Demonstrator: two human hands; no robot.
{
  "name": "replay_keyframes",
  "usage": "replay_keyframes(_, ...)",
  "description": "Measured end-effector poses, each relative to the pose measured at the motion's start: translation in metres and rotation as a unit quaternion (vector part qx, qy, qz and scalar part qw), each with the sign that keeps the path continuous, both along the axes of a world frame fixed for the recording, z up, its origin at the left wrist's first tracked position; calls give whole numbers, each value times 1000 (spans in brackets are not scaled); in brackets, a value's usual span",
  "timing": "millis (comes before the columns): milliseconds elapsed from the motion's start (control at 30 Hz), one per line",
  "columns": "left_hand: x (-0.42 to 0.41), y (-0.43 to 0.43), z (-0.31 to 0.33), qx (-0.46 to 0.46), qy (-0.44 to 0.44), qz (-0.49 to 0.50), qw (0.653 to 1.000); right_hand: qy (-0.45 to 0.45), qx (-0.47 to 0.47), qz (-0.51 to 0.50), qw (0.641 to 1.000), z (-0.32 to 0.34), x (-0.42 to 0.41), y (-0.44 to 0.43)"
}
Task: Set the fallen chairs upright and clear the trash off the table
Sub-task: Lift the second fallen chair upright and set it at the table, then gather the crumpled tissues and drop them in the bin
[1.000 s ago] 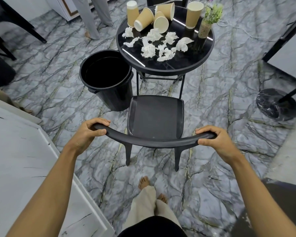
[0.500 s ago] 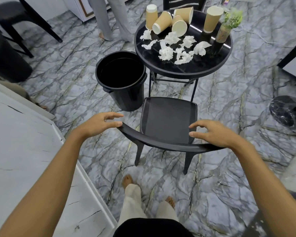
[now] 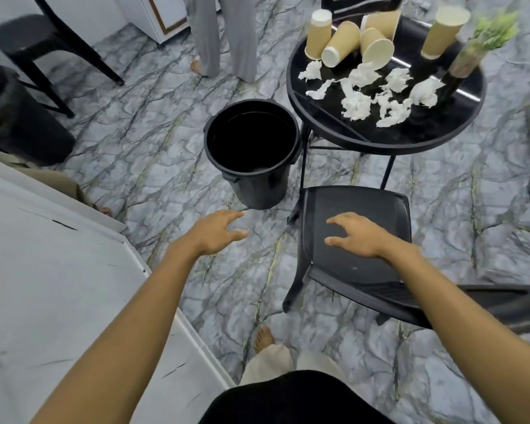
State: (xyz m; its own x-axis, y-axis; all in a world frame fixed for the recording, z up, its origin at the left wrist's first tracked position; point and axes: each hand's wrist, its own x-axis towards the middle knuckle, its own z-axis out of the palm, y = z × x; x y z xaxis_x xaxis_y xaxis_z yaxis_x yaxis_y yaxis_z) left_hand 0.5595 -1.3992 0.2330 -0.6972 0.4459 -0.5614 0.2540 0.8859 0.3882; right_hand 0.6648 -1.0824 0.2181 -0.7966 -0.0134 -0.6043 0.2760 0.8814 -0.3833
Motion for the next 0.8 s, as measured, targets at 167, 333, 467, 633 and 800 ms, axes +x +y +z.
replay_keyframes(167,-40,-12,-16,-21,34,-24,999,31,47,-38,998,-9,-33,-23)
replay_keyframes(333,-85,-9,-28,-33,43,-46,997,57,71,-93,991,-23,-64,-30)
replay_keyframes(467,-130,4,-39,-47,37,-68,996,69,72,-130,987,-34,-95,-24)
replay_keyframes(633,-191,44,-44,-32,32,-108,993,101,76,-209,970,-36,-136,-4)
replay_keyframes(800,-247,105,-41,-13,97,-159,982,140,99,-293,941,-34,-167,21)
